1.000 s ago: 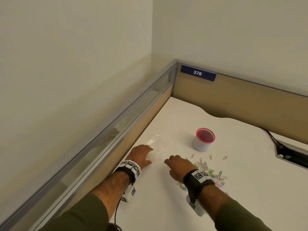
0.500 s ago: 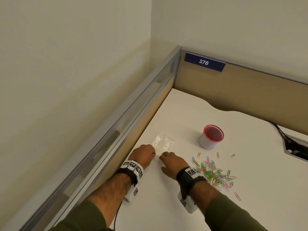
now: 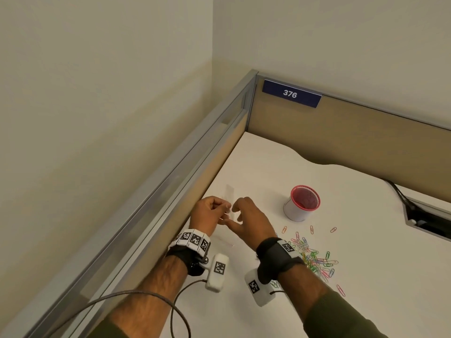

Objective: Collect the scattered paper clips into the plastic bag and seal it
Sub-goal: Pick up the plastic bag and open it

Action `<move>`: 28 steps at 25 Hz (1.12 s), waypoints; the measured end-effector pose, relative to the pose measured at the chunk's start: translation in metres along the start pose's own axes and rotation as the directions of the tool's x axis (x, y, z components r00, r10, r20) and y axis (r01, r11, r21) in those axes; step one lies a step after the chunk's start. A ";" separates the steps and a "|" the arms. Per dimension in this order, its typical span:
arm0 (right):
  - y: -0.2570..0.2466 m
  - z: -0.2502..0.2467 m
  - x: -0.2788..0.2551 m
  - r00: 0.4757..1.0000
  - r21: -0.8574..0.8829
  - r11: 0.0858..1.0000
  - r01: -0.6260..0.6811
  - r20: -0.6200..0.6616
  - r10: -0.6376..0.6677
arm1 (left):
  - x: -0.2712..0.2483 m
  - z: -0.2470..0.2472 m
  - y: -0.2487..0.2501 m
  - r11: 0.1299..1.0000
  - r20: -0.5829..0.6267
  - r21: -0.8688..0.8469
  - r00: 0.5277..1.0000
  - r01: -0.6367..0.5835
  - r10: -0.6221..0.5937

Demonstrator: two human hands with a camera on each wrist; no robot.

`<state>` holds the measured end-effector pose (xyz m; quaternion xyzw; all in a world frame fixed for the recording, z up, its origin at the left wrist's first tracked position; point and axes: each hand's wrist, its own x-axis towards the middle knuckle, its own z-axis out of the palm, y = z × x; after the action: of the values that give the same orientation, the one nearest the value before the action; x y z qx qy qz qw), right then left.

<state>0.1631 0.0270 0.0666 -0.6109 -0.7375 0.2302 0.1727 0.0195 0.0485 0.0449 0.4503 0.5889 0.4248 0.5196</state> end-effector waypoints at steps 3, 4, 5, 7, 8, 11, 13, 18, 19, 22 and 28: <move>-0.004 -0.011 0.002 0.997 0.095 0.995 -0.014 -0.078 0.021 | -0.005 0.010 0.006 0.987 0.094 -0.156 0.995 0.027 -0.013; -0.004 -0.014 0.001 0.993 0.137 0.990 -0.033 -0.108 0.049 | -0.007 0.013 0.006 0.982 0.115 -0.188 0.993 0.034 -0.012; -0.003 -0.016 0.000 0.989 0.175 0.983 -0.052 -0.126 0.075 | -0.009 0.015 0.006 0.978 0.128 -0.206 0.992 0.038 -0.011; -0.001 -0.021 -0.004 0.987 0.224 0.972 -0.069 -0.128 0.100 | -0.014 0.019 0.006 0.973 0.124 -0.225 0.992 0.045 -0.017; 0.001 -0.024 -0.007 0.987 0.236 0.970 -0.064 -0.125 0.096 | -0.018 0.021 0.006 0.971 0.110 -0.235 0.994 0.043 -0.017; 0.006 -0.030 -0.019 0.992 0.252 0.967 -0.037 -0.111 0.067 | -0.028 0.029 0.005 0.965 0.070 -0.258 0.997 0.035 -0.018; 0.010 -0.033 -0.029 0.995 0.261 0.965 -0.024 -0.091 0.050 | -0.037 0.033 0.003 0.970 0.035 -0.241 0.999 0.015 -0.007; 0.019 -0.038 -0.052 0.995 0.294 0.956 -0.006 -0.089 0.034 | -0.063 0.044 0.007 0.989 -0.020 -0.142 0.999 -0.035 0.032; 0.021 -0.039 -0.056 0.997 0.313 0.950 0.008 -0.081 0.019 | -0.068 0.046 0.007 0.992 -0.028 -0.118 0.999 -0.039 0.036; 0.021 -0.037 -0.068 0.997 0.327 0.943 0.055 -0.067 -0.035 | -0.082 0.048 0.005 0.995 -0.074 -0.089 0.997 -0.043 0.036; 0.021 -0.040 -0.073 0.989 0.245 0.968 0.058 -0.147 -0.022 | -0.097 0.052 0.012 0.992 -0.089 0.026 0.988 -0.126 0.128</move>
<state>0.2159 -0.0366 0.0903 -0.5844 -0.7007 0.2728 0.3051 0.0777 -0.0417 0.0733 0.4723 0.5863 0.4710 0.4597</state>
